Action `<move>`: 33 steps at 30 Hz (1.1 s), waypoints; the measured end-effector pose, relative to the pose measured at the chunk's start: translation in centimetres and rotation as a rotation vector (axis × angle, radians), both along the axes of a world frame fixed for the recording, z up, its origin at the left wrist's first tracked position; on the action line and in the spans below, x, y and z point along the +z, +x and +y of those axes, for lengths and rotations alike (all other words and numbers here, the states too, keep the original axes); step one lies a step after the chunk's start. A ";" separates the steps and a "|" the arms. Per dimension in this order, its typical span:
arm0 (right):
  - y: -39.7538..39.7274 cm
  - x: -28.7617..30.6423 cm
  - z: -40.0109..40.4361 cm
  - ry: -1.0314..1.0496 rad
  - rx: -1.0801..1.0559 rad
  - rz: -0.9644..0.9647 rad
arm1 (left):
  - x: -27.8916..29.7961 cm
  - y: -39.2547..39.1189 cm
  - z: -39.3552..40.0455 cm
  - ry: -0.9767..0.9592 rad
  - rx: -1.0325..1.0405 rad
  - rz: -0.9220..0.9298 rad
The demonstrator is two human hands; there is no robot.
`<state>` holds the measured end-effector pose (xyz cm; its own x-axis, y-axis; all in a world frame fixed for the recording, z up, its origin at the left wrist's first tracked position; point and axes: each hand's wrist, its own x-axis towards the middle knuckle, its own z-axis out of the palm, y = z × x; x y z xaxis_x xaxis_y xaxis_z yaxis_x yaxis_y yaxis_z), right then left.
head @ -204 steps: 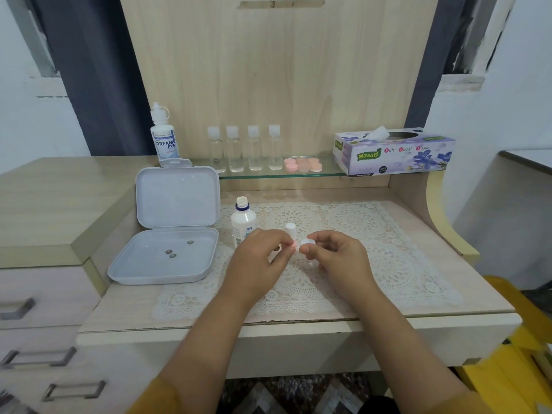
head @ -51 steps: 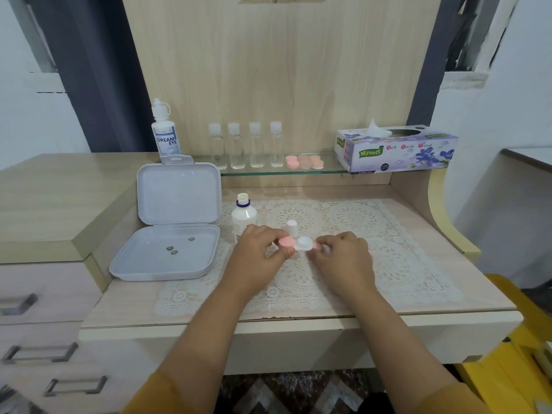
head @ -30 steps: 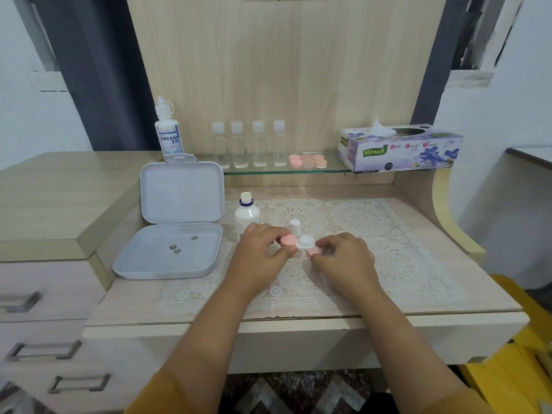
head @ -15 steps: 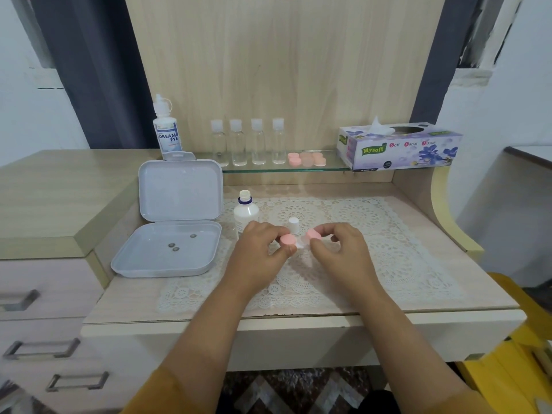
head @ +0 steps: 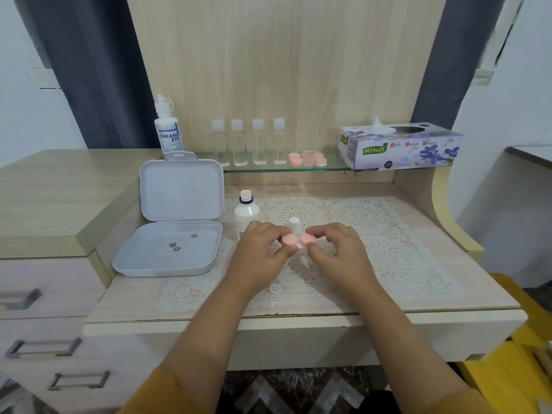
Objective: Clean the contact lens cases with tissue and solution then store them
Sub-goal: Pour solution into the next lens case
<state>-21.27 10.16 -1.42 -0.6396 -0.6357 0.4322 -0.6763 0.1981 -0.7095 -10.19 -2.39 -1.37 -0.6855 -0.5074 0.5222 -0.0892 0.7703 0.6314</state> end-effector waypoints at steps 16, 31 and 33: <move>-0.1 -0.3 -0.1 -0.012 0.034 -0.007 | 0.0 0.0 -0.1 0.012 -0.009 0.027; -0.1 -0.1 0.1 -0.020 0.043 -0.092 | 0.0 0.0 -0.1 0.012 -0.004 0.024; -0.1 -0.1 0.1 -0.025 0.060 -0.076 | 0.1 0.0 -0.1 0.002 -0.005 0.020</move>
